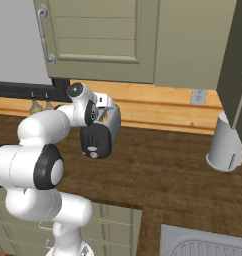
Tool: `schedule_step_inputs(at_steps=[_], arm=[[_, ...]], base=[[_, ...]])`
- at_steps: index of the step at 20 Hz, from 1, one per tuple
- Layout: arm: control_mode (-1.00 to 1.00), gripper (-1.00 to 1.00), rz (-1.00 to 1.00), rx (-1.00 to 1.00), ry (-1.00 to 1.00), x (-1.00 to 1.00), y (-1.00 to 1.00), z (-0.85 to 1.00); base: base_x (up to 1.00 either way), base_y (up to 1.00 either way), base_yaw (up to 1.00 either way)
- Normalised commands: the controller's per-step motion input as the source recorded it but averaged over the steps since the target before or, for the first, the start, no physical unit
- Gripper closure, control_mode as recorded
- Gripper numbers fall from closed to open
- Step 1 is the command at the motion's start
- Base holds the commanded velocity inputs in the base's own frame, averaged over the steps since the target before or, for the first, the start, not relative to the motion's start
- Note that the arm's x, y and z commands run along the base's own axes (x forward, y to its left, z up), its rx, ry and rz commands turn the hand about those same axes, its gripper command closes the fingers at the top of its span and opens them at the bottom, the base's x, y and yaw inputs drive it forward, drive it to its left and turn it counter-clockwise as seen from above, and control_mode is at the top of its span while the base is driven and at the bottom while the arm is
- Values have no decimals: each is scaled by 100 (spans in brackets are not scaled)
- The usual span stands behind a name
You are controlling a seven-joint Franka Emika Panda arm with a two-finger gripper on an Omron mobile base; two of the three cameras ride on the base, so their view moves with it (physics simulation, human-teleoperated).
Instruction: Start the toaster. Once the lever pops up, take the bread to the plate on the dining counter.
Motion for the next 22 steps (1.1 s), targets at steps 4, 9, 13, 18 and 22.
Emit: schedule_step_inputs(at_steps=[4,9,13,18,22], arm=[[-100,-100,0,0,0,0,0,0],[-100,-100,0,0,0,0,0,0],[-100,-100,0,0,0,0,0,0],[-100,-100,0,0,0,0,0,0],[-100,-100,0,0,0,0,0,0]], base=[[0,0,0],[0,0,0],[0,0,0],[0,0,0],[0,0,0]])
